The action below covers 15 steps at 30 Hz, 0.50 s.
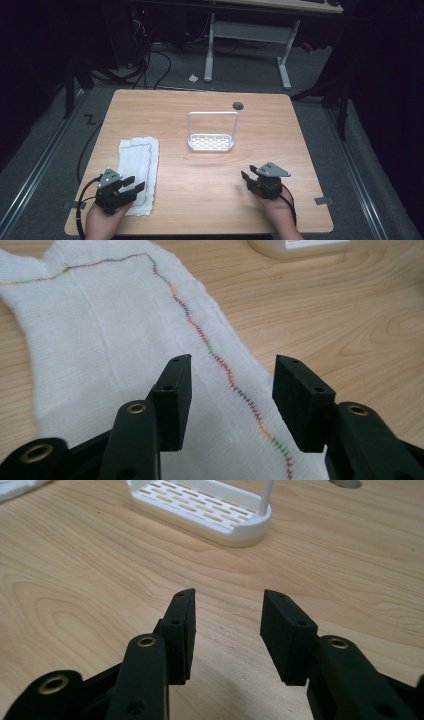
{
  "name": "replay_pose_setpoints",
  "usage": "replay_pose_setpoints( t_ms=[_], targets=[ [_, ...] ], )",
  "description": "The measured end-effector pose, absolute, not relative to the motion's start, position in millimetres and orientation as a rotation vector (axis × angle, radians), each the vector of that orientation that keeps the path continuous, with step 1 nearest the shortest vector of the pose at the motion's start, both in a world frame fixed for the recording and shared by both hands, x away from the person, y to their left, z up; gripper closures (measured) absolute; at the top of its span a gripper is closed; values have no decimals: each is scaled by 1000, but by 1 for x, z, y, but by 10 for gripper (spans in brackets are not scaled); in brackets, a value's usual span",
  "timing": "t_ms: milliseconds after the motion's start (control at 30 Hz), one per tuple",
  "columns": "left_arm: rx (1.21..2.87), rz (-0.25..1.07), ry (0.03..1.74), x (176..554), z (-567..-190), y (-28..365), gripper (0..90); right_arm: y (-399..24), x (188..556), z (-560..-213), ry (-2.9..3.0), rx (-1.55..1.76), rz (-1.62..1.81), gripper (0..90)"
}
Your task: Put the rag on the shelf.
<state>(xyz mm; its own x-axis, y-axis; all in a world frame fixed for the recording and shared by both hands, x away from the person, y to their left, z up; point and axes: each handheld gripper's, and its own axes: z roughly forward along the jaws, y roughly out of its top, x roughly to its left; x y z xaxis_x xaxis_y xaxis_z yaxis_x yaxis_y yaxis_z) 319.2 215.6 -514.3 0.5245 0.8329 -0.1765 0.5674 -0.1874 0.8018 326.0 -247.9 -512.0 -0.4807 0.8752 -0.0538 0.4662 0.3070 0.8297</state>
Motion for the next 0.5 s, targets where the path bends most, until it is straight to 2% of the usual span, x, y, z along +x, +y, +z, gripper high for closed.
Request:
replay_pose_setpoints(
  t_ms=[267, 300, 333, 433, 467, 500],
  targets=[
    [1944, 369, 1152, 326, -521, 204, 505, -249, 333, -520, 2125, 1204, 1055, 563],
    [1953, 345, 1156, 327, -521, 203, 553, -249, 334, -521, 2129, 1202, 1049, 563],
    [1971, 338, 1165, 328, -522, 202, 674, -249, 334, -521, 2131, 1204, 1044, 563],
    [2057, 361, 1182, 328, -526, 195, 900, -248, 336, -522, 2134, 1208, 1045, 563],
    [2102, 422, 1152, 325, -528, 190, 900, -247, 336, -522, 2134, 1204, 1043, 563],
    [2117, 423, 1151, 325, -527, 188, 900, -246, 336, -522, 2138, 1202, 1042, 563]
  ],
)
